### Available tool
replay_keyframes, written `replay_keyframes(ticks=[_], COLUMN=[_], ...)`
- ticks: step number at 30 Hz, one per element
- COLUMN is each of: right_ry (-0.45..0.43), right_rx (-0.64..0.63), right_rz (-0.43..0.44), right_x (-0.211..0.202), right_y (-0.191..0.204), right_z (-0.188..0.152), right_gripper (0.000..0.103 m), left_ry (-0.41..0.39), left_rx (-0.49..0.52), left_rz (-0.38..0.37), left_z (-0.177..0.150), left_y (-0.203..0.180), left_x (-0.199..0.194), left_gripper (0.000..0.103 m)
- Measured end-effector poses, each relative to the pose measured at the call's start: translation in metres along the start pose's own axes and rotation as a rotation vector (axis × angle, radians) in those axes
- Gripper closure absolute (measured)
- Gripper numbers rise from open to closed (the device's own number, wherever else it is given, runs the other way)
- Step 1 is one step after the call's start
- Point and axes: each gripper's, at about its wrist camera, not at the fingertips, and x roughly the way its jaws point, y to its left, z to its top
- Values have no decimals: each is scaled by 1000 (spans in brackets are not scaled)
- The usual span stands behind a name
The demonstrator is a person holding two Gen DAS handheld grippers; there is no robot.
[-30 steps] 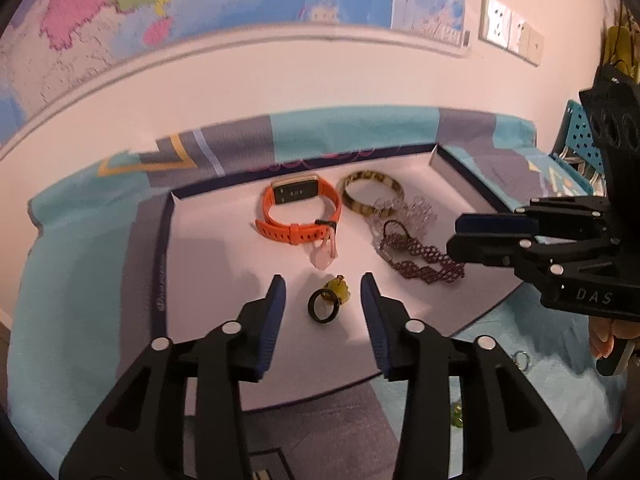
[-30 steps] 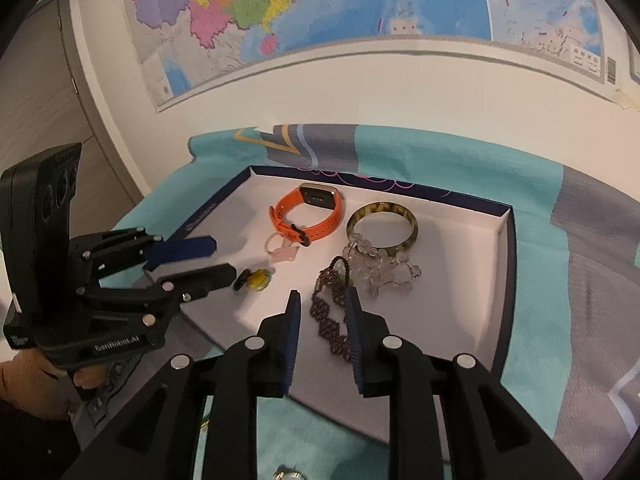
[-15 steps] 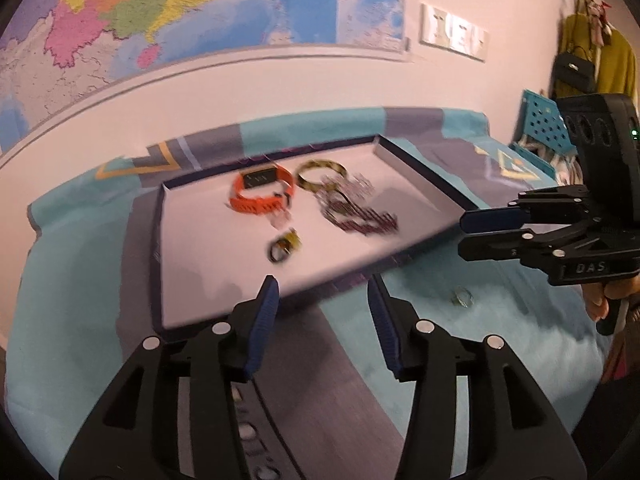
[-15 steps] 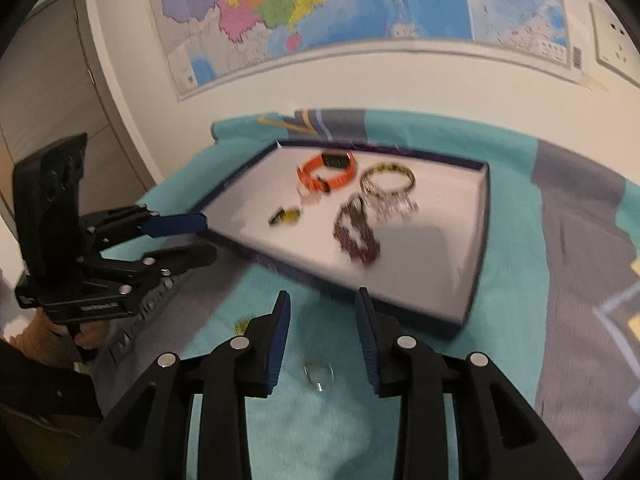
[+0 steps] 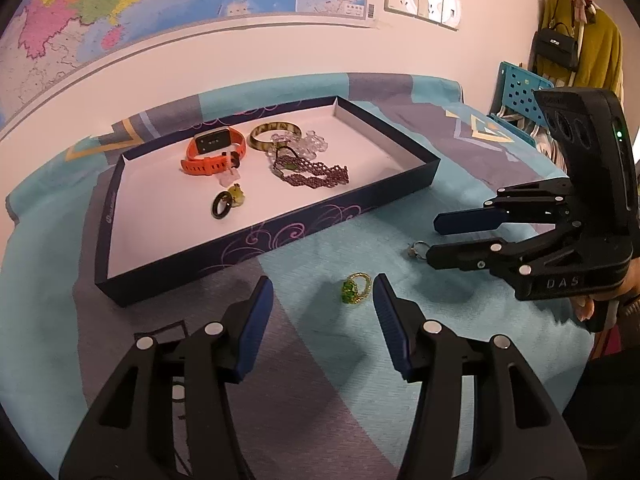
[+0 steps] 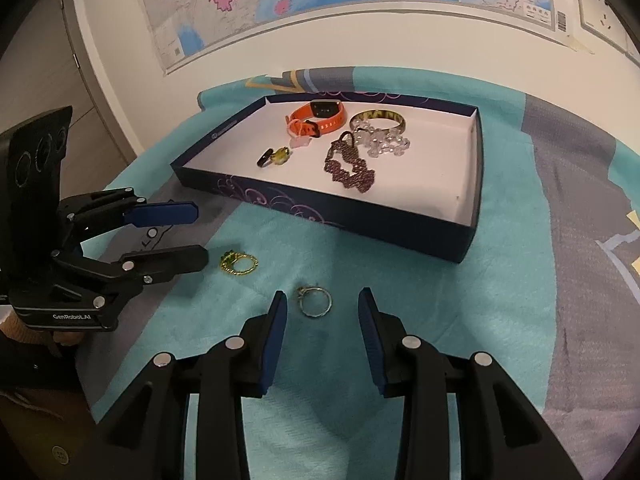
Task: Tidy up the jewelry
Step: 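Withdraw both open tools from the box toward the last rings, then grasp the green-stone gold ring with the left tool while the right tool grasps the silver ring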
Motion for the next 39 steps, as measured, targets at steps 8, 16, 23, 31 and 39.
replay_keyframes(ticks=[8, 16, 23, 31, 39], right_ry=[3, 8, 14, 18, 24], right_rx=[-18, -28, -48, -68, -107], right_rz=[-13, -15, -30, -52, -81], right_x=[3, 4, 5, 7, 9], right_y=[5, 7, 11, 15, 22], right_z=[1, 2, 3, 3, 3], right_gripper=[65, 63, 62, 61, 66], left_ry=[26, 69, 78, 73, 64], left_rx=[2, -24, -23, -18, -36], left_rz=[2, -12, -38, -41, -36], left_z=[1, 0, 0, -1, 0], left_y=[-7, -6, -9, -10, -4], left_x=[8, 19, 21, 20, 15], left_gripper=[52, 64, 83, 93, 93])
